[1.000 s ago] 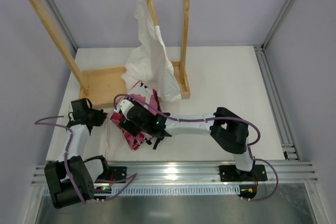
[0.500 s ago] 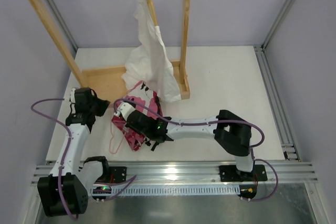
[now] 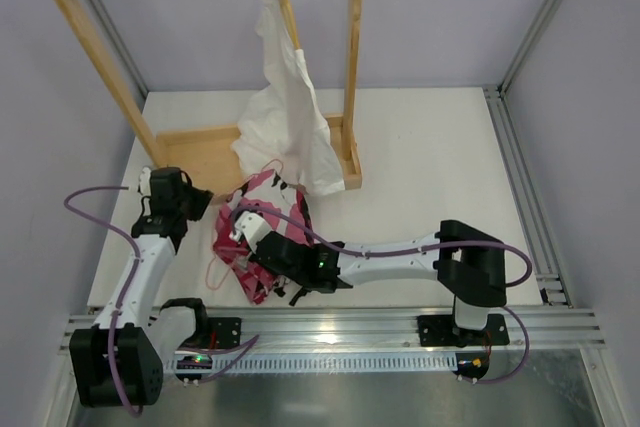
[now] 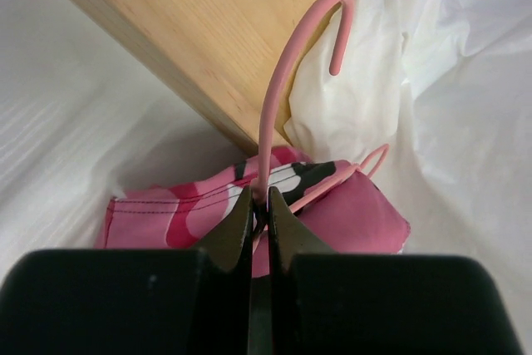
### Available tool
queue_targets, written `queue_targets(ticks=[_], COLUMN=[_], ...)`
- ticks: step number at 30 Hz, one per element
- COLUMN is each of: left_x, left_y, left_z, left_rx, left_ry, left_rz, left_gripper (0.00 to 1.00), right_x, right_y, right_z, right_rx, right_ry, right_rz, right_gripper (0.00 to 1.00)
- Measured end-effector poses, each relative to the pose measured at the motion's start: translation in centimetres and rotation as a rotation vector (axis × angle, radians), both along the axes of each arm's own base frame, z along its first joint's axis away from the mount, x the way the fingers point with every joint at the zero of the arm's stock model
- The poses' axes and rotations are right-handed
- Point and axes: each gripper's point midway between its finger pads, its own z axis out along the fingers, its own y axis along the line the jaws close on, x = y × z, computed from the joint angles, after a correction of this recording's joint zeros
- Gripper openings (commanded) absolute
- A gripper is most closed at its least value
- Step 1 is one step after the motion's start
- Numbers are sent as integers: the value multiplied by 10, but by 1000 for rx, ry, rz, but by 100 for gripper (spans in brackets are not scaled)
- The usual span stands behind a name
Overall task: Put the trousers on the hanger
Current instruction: Hang the hanger with trousers onto the clothesline
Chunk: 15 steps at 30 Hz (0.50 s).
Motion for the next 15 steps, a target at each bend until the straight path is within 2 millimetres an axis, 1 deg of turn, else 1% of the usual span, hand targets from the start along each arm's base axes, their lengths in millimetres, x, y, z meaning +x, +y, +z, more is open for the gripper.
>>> queue_targets(ticks=[4, 10, 13, 15], left_x=[0, 0, 0, 2], left_y=[2, -1, -2, -3], left_z=[11, 33, 56, 84], left_rx=[10, 16, 25, 41], left_ry=[-40, -118, -157, -192], left_rz=[8, -9, -18, -31], left_gripper=[0, 0, 1, 1], right_x=[-12, -26, -26, -25], right_y=[-2, 1, 1, -1], right_z=[-1, 12, 23, 35], right_rx=[15, 40, 57, 82], right_ry=[4, -2, -9, -16], right_rz=[5, 20, 10, 1], right_gripper=[4, 4, 4, 4])
